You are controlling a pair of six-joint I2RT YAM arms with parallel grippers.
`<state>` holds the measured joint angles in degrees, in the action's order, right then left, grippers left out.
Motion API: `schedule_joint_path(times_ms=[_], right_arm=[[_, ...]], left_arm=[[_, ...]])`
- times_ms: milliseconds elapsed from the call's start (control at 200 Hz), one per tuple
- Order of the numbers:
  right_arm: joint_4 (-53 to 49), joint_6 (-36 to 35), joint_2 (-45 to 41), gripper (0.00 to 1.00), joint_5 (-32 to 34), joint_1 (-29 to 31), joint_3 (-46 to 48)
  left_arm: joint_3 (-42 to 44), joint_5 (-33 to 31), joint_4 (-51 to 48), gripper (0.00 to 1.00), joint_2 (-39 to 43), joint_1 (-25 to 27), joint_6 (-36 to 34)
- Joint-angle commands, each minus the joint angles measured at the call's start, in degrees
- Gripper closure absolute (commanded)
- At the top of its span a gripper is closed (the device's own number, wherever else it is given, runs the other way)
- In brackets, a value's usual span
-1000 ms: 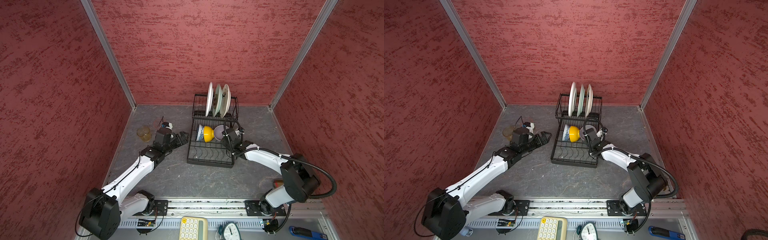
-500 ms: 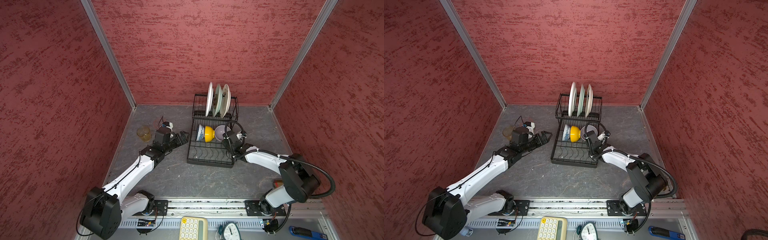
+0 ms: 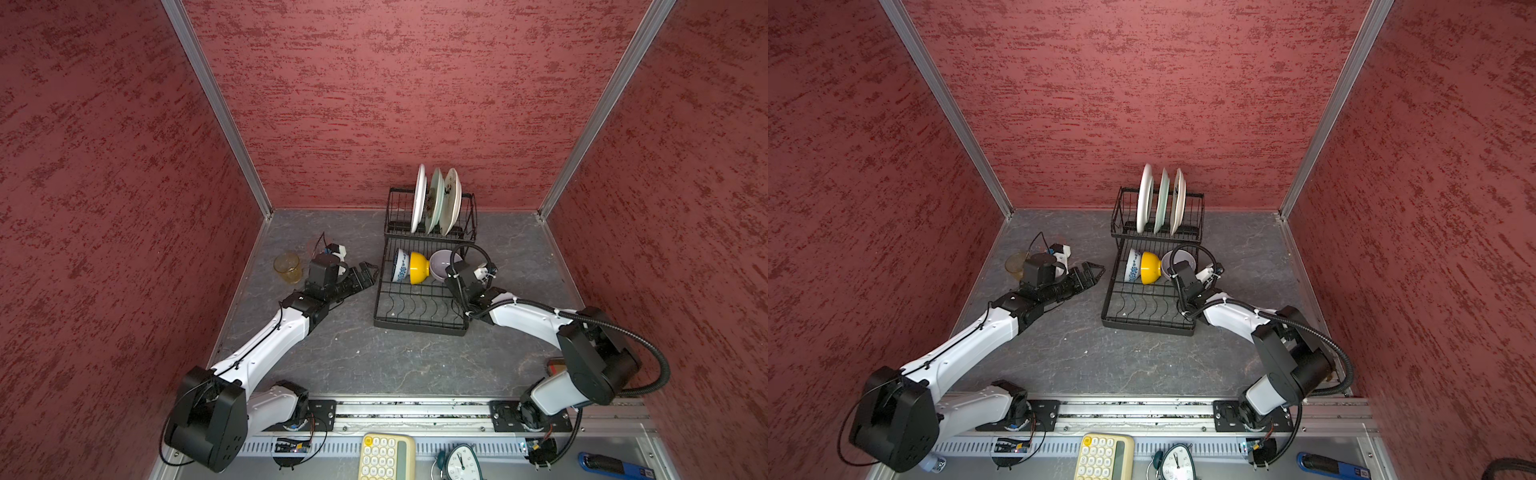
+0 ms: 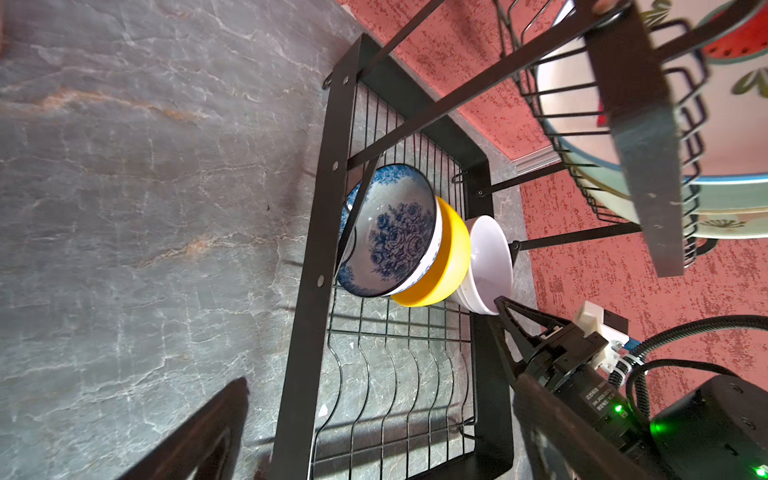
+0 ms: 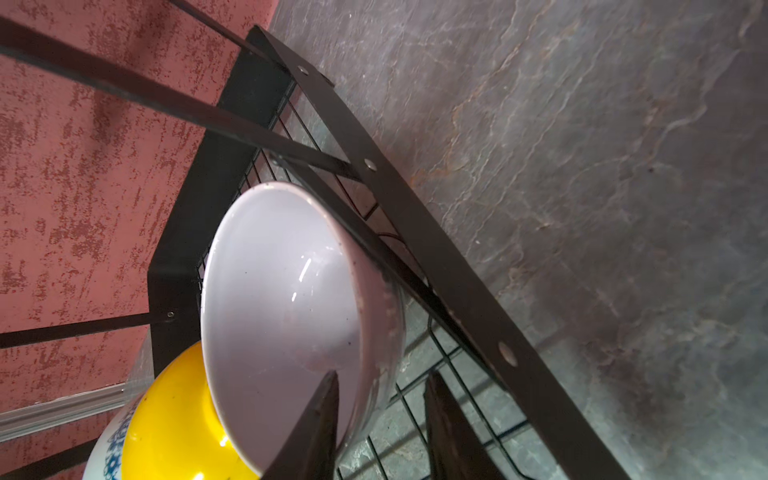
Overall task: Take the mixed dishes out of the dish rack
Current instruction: 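Tilt the lilac bowl up out of its slot with right gripper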
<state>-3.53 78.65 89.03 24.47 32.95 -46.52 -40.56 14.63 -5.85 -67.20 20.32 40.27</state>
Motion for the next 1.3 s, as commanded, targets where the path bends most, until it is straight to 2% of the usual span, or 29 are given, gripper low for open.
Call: schedule_joint_path(times_ms=[0, 235, 416, 521, 686, 1062, 1293], right_arm=[[0.64, 1.7, 1.86, 0.65, 0.54, -0.12, -1.79], [0.65, 2.1, 4.49, 0.66, -1.88, -0.17, -3.66], [-0.58, 2.36, 4.99, 0.73, -1.62, -0.17, -4.59], [-1.64, 2.21, 5.05, 0.81, -1.53, -0.17, -5.23], [-5.08, 1.65, 4.84, 0.83, -0.85, -0.17, -7.01], [-7.27, 3.18, 4.33, 1.0, -1.09, -0.18, -7.18], [-8.1, 2.95, 3.02, 1.0, -1.44, -0.08, -6.76]], left_arm=[[0.98, 1.92, 1.88, 0.01, -0.26, -0.77, -0.01], [2.27, 3.57, 3.28, 0.0, -0.36, -0.97, 1.03], [2.5, 3.87, 3.35, 0.0, -0.73, -0.94, 0.99], [2.49, 4.06, 3.35, 0.01, -0.8, -0.99, 1.01], [2.59, 4.29, 3.47, 0.01, -0.75, -1.06, 1.16], [2.72, 5.12, 3.98, 0.01, -1.45, -1.24, 1.35], [2.76, 5.19, 4.15, 0.01, -1.69, -1.17, 1.39]])
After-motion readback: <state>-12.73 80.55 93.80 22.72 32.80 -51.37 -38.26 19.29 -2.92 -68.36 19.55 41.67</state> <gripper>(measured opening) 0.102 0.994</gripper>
